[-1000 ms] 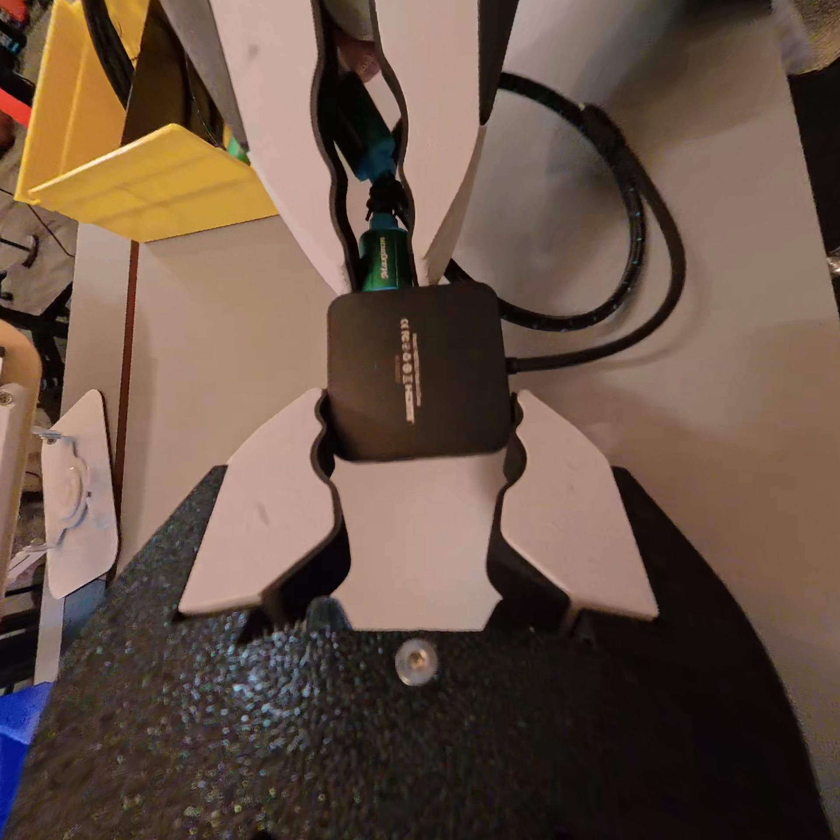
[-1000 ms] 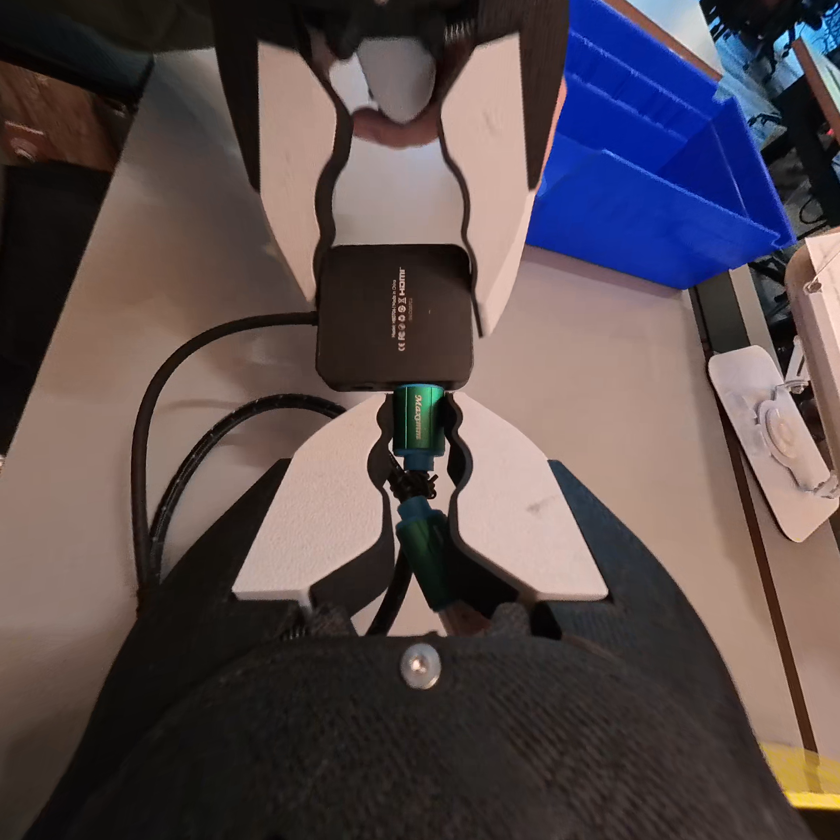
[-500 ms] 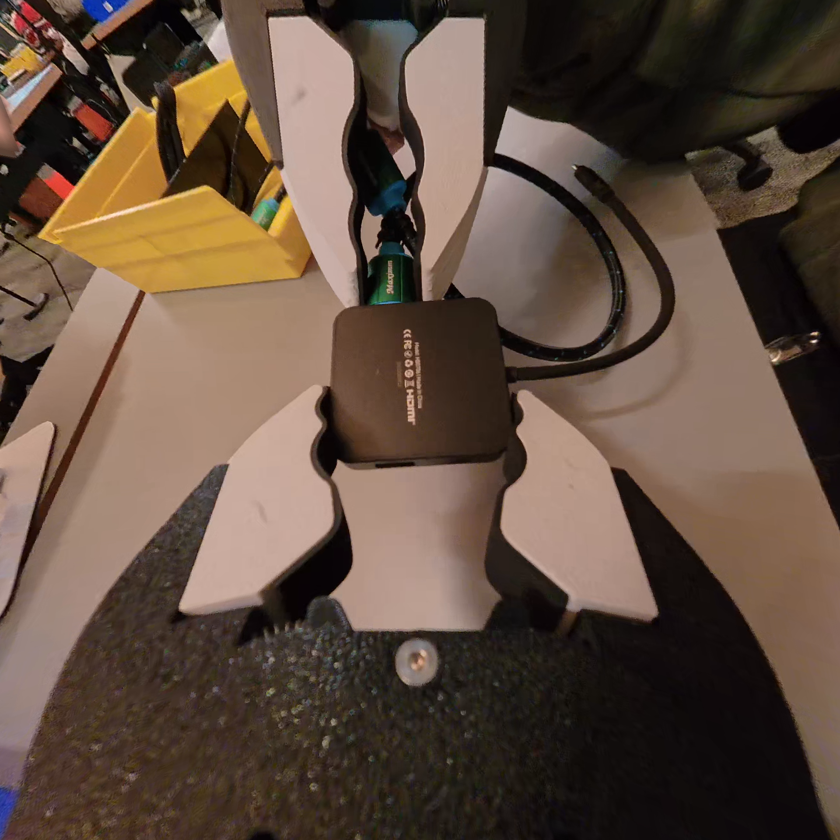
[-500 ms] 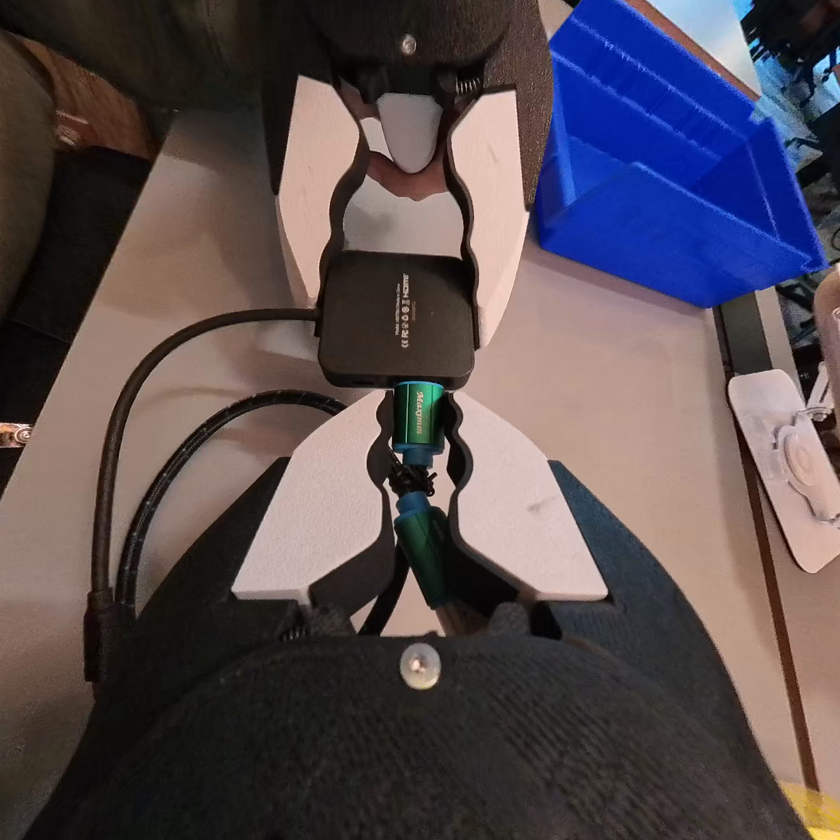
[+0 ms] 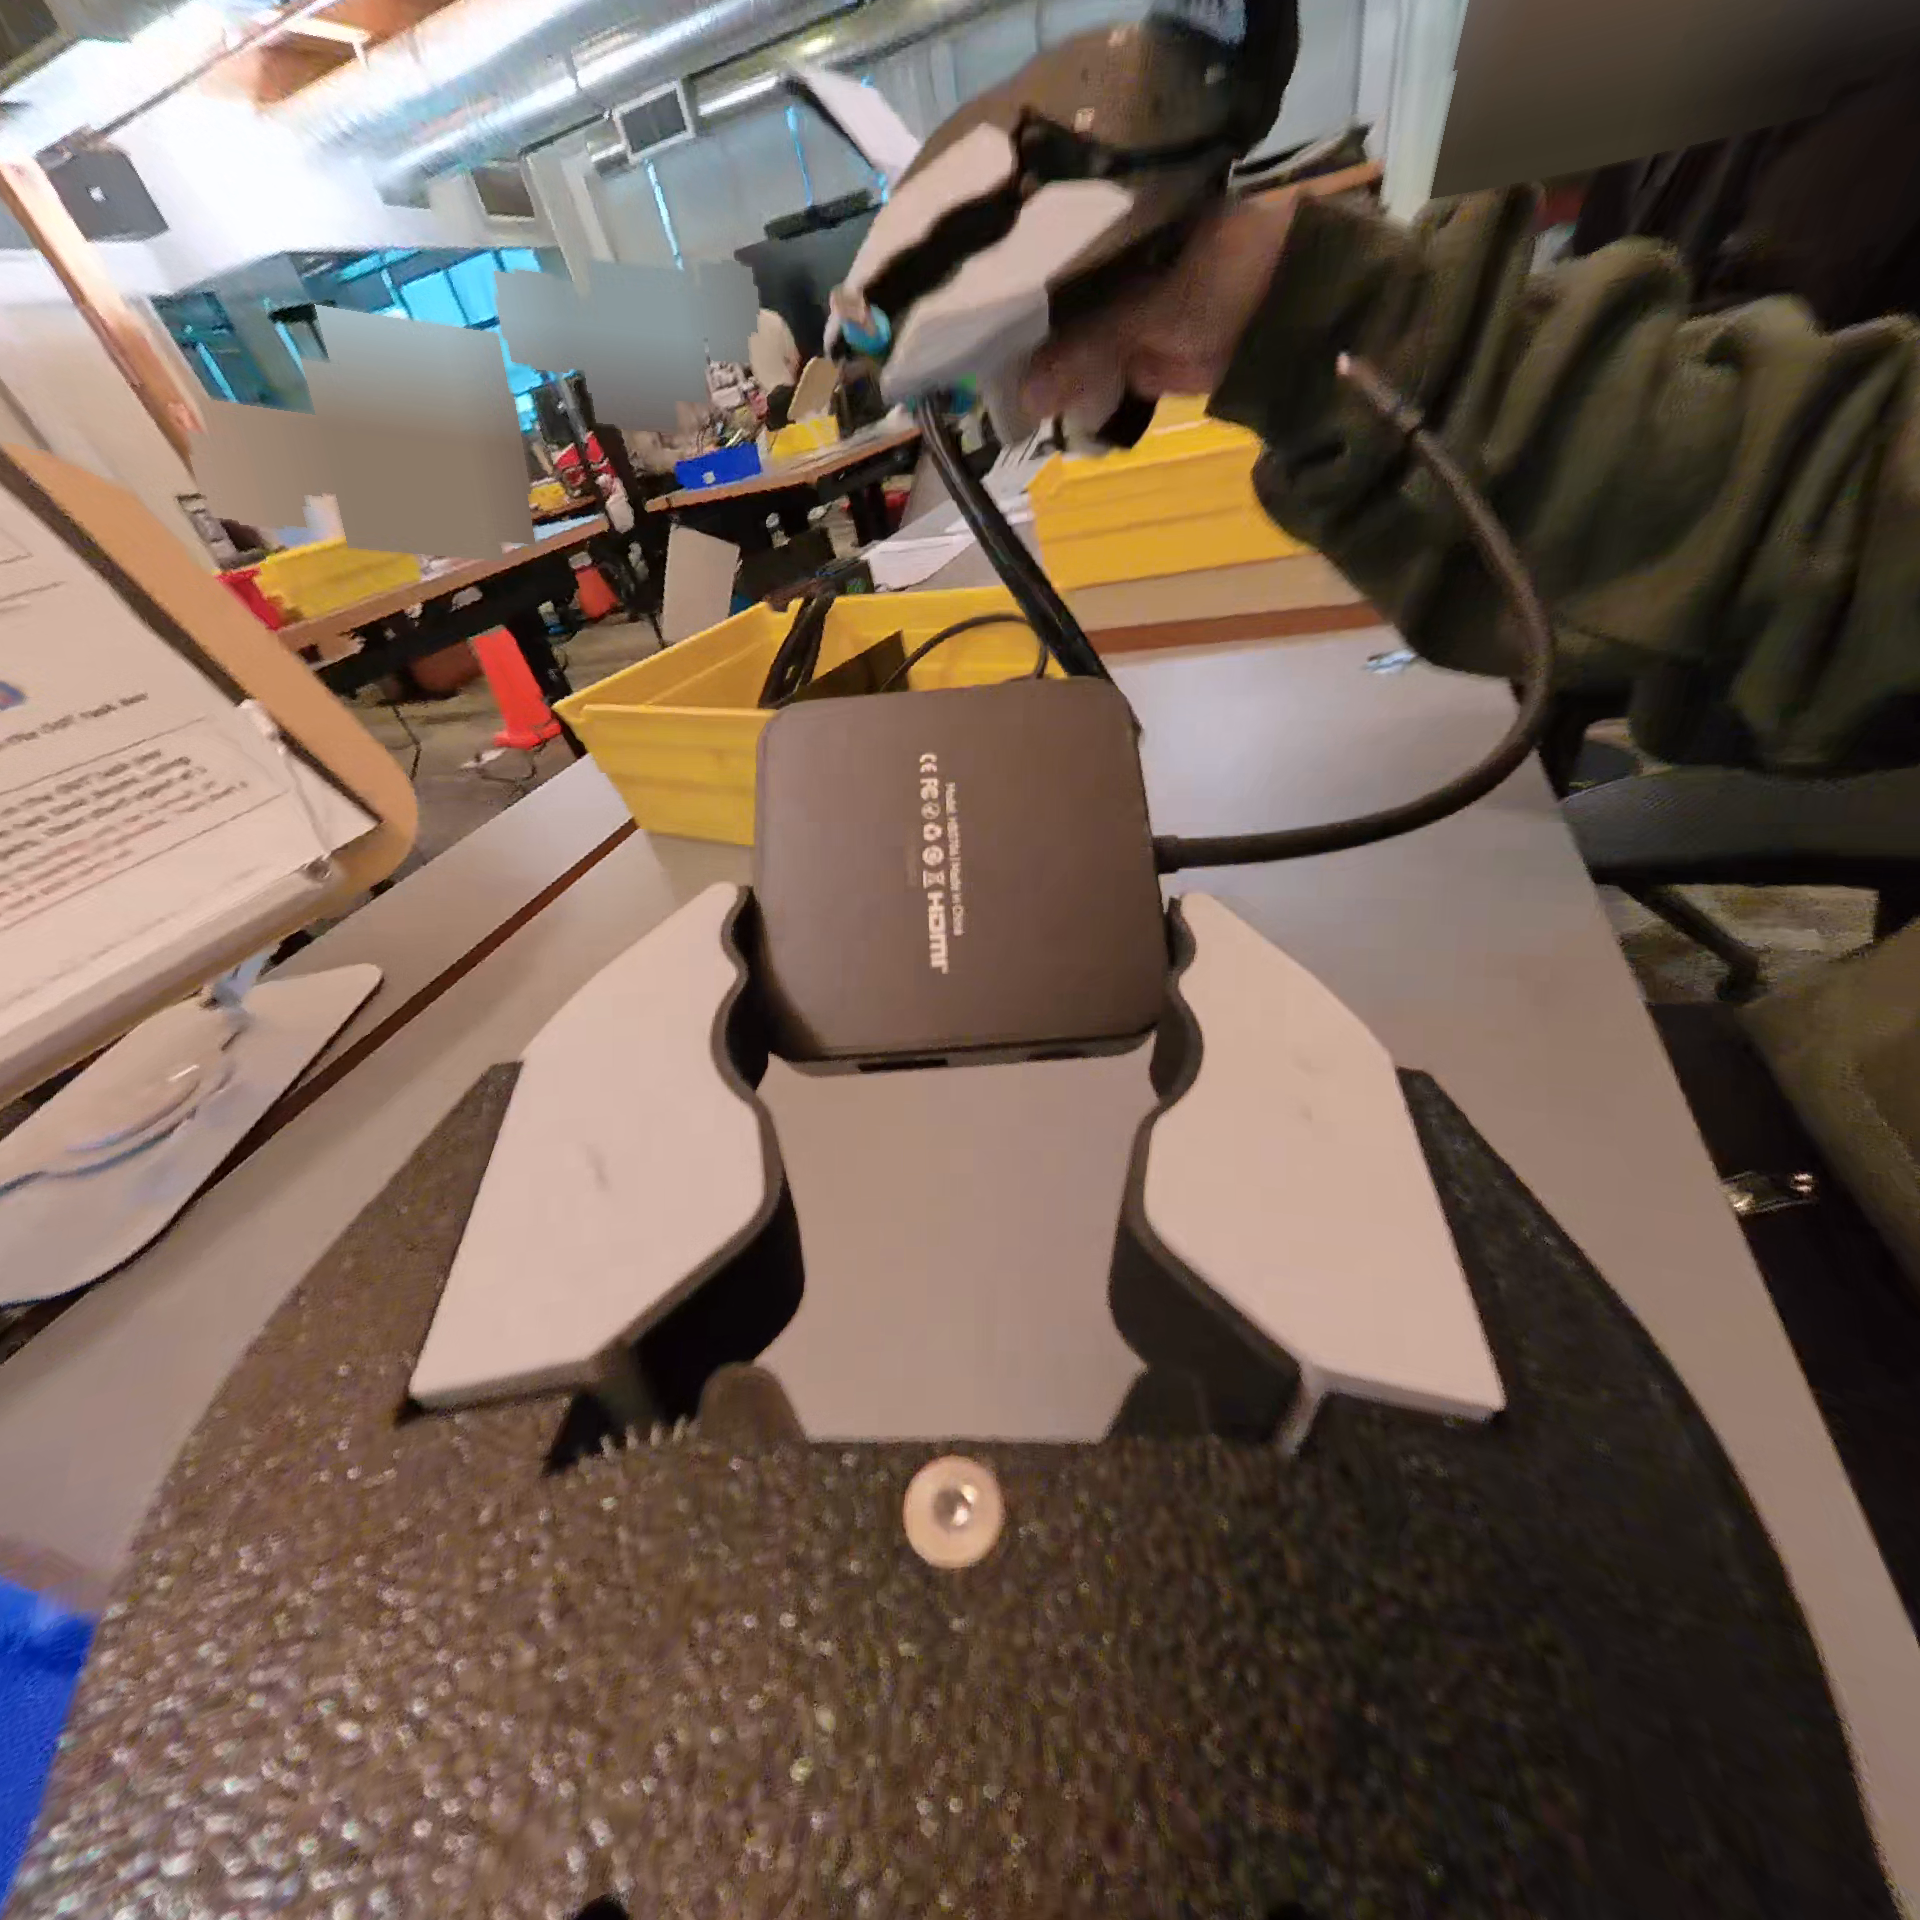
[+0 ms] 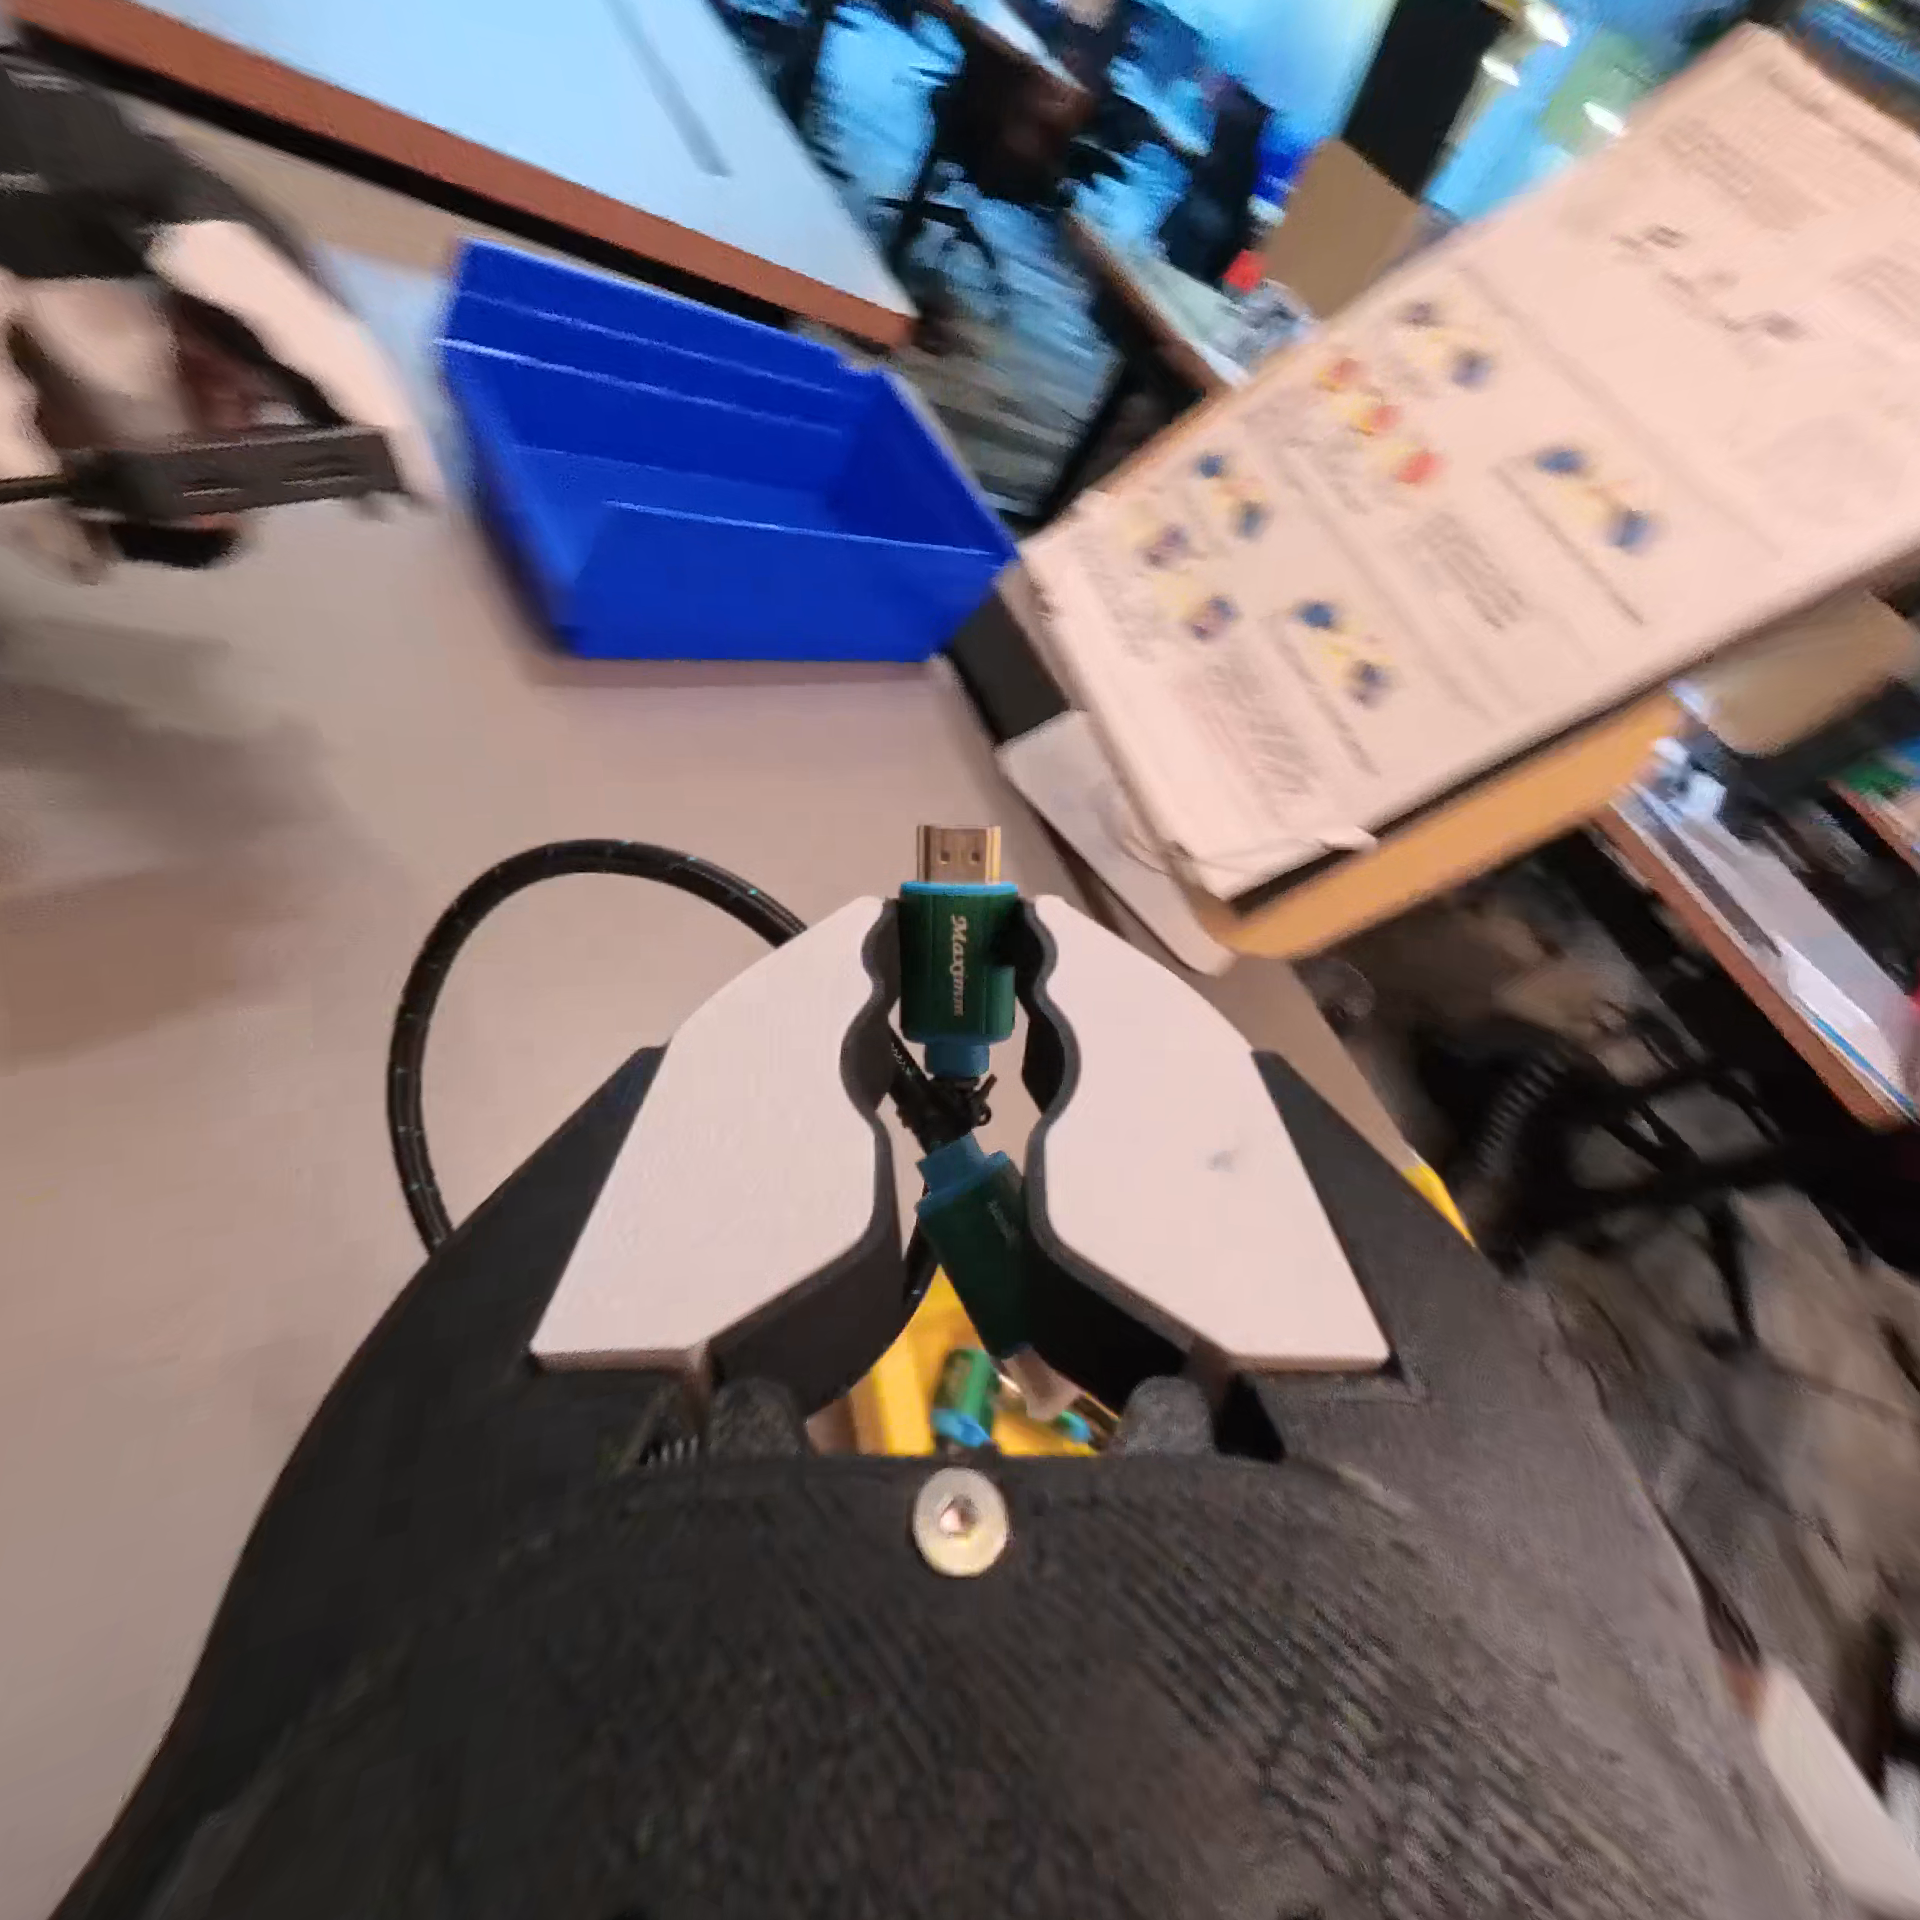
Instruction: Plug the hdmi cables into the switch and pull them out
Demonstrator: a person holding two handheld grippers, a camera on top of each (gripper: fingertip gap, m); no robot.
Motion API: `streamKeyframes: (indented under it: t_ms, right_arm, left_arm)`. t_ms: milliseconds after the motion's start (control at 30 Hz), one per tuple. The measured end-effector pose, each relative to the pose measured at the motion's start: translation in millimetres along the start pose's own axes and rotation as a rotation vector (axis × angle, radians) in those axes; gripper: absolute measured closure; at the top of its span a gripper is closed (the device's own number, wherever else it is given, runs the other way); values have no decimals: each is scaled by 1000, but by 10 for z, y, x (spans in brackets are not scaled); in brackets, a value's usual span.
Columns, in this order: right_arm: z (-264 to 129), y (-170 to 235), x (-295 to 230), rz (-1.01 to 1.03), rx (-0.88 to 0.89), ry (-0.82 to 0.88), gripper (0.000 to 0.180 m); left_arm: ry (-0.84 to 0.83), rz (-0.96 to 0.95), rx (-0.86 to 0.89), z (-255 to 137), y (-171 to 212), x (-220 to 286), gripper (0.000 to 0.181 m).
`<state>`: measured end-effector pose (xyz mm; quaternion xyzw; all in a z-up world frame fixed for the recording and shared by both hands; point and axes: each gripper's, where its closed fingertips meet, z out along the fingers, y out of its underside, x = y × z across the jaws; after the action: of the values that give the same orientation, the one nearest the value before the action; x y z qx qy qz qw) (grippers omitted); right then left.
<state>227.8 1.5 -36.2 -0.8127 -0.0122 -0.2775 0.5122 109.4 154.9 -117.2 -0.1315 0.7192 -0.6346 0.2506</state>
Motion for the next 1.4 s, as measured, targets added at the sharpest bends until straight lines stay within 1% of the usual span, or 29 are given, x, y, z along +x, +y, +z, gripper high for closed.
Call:
streamKeyframes:
  t_ms: [33, 100, 167, 233, 333, 400, 500, 567, 600, 667, 733, 833, 867, 900, 967, 1000, 1033, 1133, 1200, 1300, 1400]
  right_arm:
    - [-56, 48, 205, 28, -13, 83, 158]
    - [-209, 181, 669, 106, -24, 285, 158]
    - [-347, 391, 1032, 180, -38, 425, 158]
    - [-438, 679, 1287, 237, -85, 526, 158]
    - [-531, 1216, 1462, 303, -231, 647, 158]
    - [-530, 1611, 1449, 420, -327, 668, 158]
    - [-455, 2010, 1415, 527, -369, 668, 158]
    - [-332, 2074, 1339, 545, -342, 597, 159]
    - [-327, 2112, 1315, 560, -360, 579, 159]
    - [-370, 2162, 1310, 574, -397, 576, 158]
    - [-413, 2177, 1303, 534, -419, 573, 157]
    - [-638, 2306, 1309, 443, -575, 640, 144]
    - [-703, 2320, 1316, 420, -605, 664, 136]
    - [-733, 2304, 1288, 415, -611, 658, 134]
    - [-743, 2168, 1223, 440, -562, 642, 131]
    - [-702, 2033, 1162, 456, -505, 615, 131]
    - [-602, 1837, 1050, 474, -417, 546, 130]
    - [-193, 1060, 421, 580, -123, 216, 126]
    - [53, 599, -106, 672, 1, -24, 122]
    - [363, 84, -804, 827, 100, -330, 119]
    - [566, -235, -1431, 956, 66, -634, 116]
  left_arm:
    - [-10, -4, -7, -22, 17, -18, 109]
    - [-12, -18, -3, -66, 21, -26, 109]
    - [-31, -13, -23, -99, 51, -63, 109]
    - [-30, -5, -46, -118, 75, -63, 108]
    - [-40, 17, -65, -138, 91, -66, 108]
    - [-40, 13, -66, -146, 92, -70, 108]
    - [-25, 7, -56, -151, 79, -48, 108]
    - [-22, 7, -60, -144, 87, -41, 108]
    - [-21, 7, -64, -138, 96, -39, 108]
    - [-26, 6, -72, -124, 116, -48, 108]
    - [-30, 4, -77, -115, 131, -56, 108]
    - [-35, -8, -77, -105, 144, -65, 108]
    - [-39, -11, -78, -104, 149, -72, 108]
    - [-39, -14, -78, -102, 152, -74, 108]
    - [-40, -17, -76, -99, 154, -75, 108]
    - [-42, -18, -76, -96, 155, -76, 108]
    - [-44, -19, -76, -91, 156, -79, 108]
    - [-46, -9, -62, -64, 135, -71, 108]
    - [-37, 13, -48, -36, 103, -33, 108]
    - [-16, 52, -32, 25, 43, 58, 108]
    - [-4, 138, -50, 89, 25, 160, 108]
